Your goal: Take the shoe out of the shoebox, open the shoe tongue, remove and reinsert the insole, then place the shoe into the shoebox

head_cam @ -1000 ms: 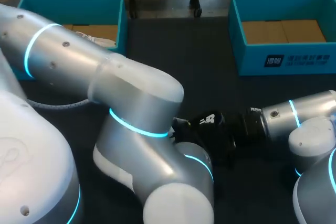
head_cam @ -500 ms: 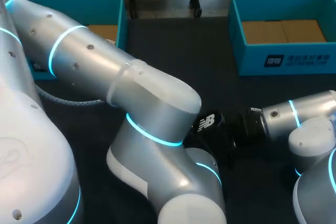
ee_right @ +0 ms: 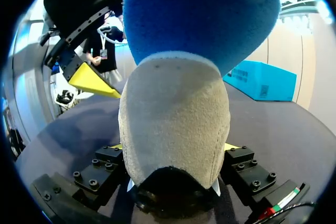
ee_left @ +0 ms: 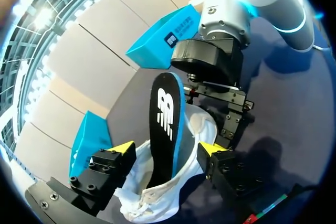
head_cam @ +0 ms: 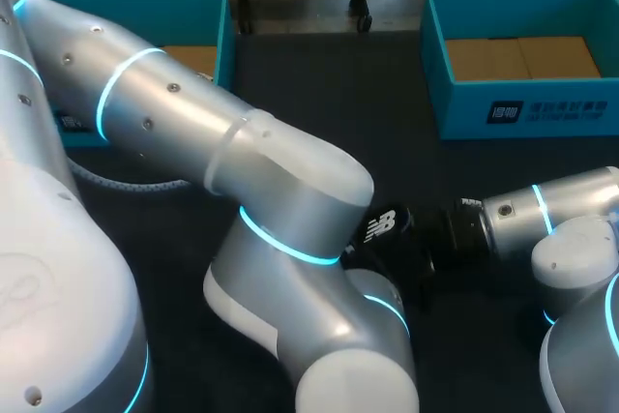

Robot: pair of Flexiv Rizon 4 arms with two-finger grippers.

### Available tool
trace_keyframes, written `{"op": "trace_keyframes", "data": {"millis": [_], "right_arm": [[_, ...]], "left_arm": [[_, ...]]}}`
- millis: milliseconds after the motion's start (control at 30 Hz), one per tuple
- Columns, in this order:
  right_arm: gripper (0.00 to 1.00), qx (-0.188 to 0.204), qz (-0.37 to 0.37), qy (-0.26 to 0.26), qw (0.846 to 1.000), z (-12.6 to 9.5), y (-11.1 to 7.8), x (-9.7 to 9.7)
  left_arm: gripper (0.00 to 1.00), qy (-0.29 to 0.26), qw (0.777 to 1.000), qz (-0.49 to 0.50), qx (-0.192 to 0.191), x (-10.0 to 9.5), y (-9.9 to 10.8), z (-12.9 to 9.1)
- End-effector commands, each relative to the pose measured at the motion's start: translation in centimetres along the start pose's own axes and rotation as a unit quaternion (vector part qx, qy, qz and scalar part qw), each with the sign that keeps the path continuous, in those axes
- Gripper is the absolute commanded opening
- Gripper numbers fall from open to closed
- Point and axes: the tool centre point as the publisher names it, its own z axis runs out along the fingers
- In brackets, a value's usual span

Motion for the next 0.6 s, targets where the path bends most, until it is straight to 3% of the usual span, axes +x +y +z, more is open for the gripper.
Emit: {"op": "trace_keyframes", "data": {"millis": [33,600], "right_arm": [[0.00,0.002,0.000,-0.001,1.000,0.34,-0.38,0.37],[0.00,0.002,0.000,-0.001,1.000,0.34,-0.38,0.37]], "left_arm": [[0.76,0.003,1.000,0.001,0.001,-0.41,0.07,0.35],[0.76,-0.006,1.000,0.004,-0.009,-0.48,-0.20,1.12]]}}
